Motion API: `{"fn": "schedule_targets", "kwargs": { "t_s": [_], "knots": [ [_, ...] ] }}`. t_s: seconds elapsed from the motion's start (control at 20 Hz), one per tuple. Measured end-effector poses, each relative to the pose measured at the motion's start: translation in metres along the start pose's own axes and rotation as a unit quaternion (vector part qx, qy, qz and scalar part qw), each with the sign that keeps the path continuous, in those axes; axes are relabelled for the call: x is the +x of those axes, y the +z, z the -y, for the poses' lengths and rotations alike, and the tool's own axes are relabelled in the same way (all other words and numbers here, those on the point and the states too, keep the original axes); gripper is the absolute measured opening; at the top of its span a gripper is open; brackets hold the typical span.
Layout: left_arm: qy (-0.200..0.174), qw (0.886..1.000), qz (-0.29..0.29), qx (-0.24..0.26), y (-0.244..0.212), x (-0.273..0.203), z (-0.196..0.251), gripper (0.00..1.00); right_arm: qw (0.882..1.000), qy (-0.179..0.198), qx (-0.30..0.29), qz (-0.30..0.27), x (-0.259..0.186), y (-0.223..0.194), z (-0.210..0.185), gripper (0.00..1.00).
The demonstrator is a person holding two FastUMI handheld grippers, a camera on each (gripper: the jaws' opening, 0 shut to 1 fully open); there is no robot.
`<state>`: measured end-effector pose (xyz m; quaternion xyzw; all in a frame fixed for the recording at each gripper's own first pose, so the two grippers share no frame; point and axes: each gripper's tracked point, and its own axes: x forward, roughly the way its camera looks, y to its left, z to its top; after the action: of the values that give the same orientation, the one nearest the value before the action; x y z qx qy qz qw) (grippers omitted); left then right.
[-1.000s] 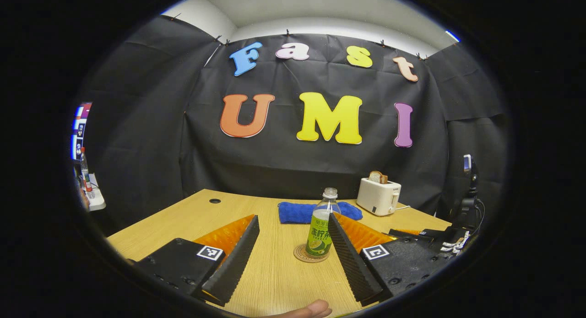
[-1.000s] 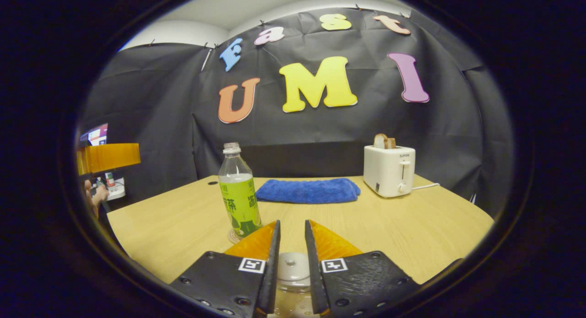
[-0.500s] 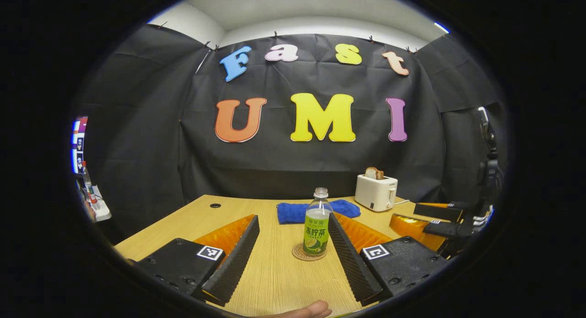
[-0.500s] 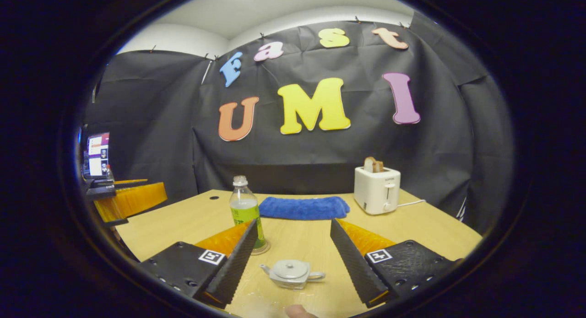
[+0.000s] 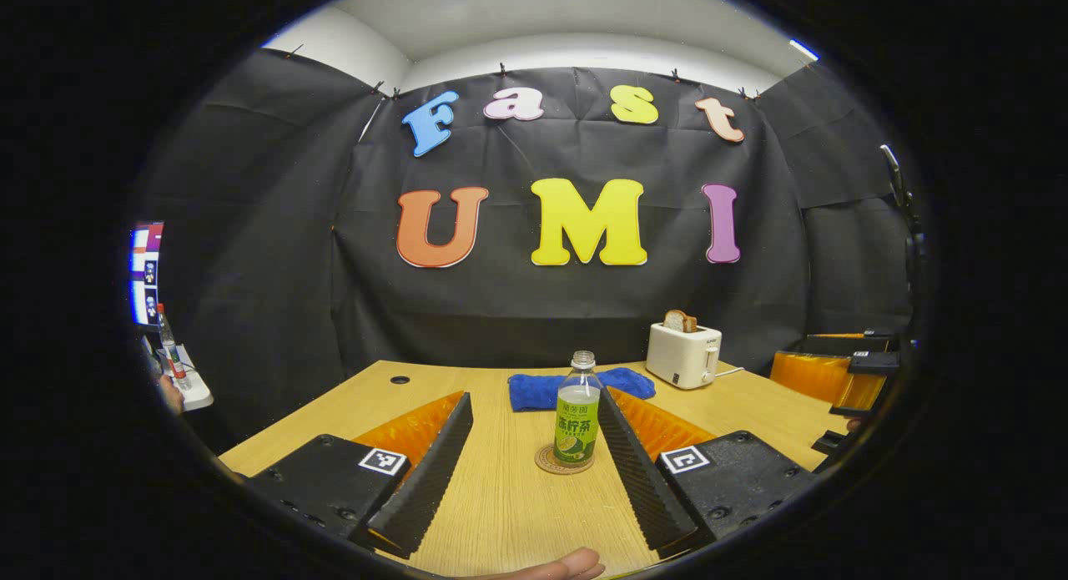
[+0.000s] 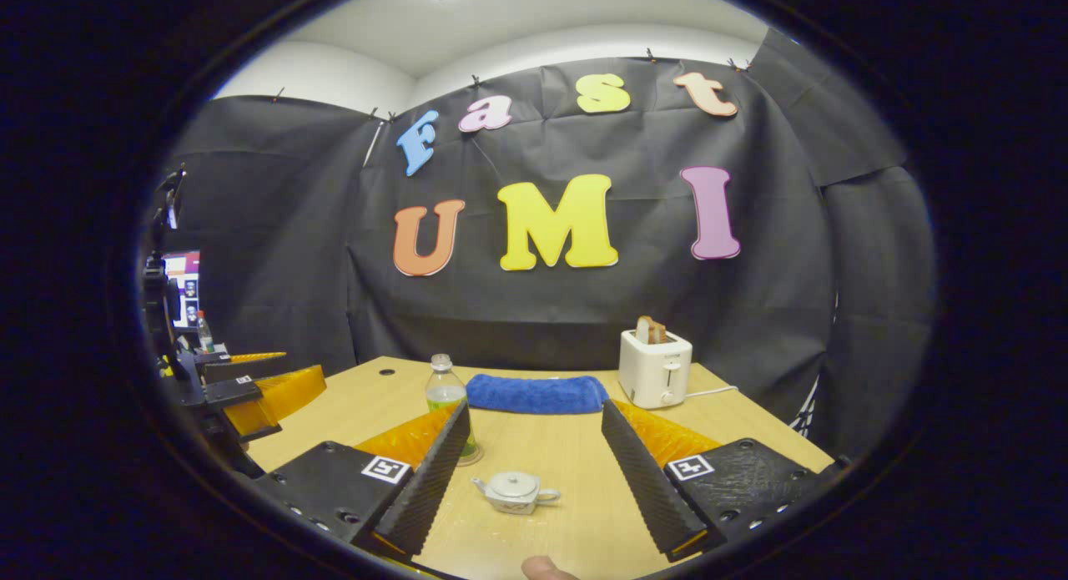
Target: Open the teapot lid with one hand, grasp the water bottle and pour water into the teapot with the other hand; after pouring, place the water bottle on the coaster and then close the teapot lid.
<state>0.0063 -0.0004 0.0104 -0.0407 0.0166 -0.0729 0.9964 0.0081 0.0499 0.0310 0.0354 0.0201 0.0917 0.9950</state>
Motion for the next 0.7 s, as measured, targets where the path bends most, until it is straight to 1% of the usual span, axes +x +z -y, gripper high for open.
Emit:
{"fn": "schedule_targets", "kwargs": {
  "t_s": [0.05,0.1,0.2,0.25,0.3,0.35,0.4,0.45,0.55,0.6,0.65,0.7],
  "knots": [
    [0.002,1.000,0.001,-0.001,0.001,-0.001,0.000,0.94,1.000,0.000,-0.005,0.003,-0.004,0.003,0.001,0.96],
    [0.004,1.000,0.003,-0.004,0.004,-0.002,0.000,0.94,1.000,0.000,-0.007,0.003,-0.007,0.003,0.003,0.96],
    [0.007,1.000,0.007,-0.008,0.007,-0.006,0.003,0.95,1.000,0.000,-0.001,0.009,-0.015,0.004,0.007,0.96],
    [0.005,1.000,0.009,-0.009,0.009,-0.007,0.007,0.94,1.000,-0.003,0.000,0.012,-0.018,0.004,0.010,0.99],
    [0.001,1.000,0.009,-0.007,0.008,-0.008,0.012,0.94,1.000,-0.008,0.001,0.014,-0.019,0.004,0.013,0.95],
    [-0.002,1.000,0.006,-0.003,0.006,-0.008,0.015,0.95,1.000,-0.010,0.000,0.012,-0.020,0.002,0.015,0.95],
    [-0.002,1.000,0.007,0.001,0.008,-0.009,0.017,0.94,1.000,-0.009,-0.002,0.007,-0.020,-0.001,0.014,0.99],
    [0.003,1.000,0.012,0.003,0.010,-0.009,0.016,0.94,1.000,-0.009,-0.005,0.004,-0.021,-0.002,0.015,0.95],
    [0.006,1.000,0.014,0.002,0.011,-0.011,0.016,0.94,1.000,-0.009,-0.014,0.001,-0.023,-0.004,0.017,0.96],
    [0.003,1.000,0.015,0.000,0.012,-0.011,0.020,0.94,1.000,-0.011,-0.016,0.000,-0.023,-0.006,0.019,0.99],
    [0.002,1.000,0.014,0.000,0.011,-0.010,0.021,0.94,1.000,-0.010,-0.016,-0.002,-0.024,-0.008,0.020,0.96],
    [0.003,1.000,0.013,-0.002,0.010,-0.010,0.020,0.94,1.000,-0.011,-0.016,-0.004,-0.024,-0.009,0.021,0.96]
  ]
}}
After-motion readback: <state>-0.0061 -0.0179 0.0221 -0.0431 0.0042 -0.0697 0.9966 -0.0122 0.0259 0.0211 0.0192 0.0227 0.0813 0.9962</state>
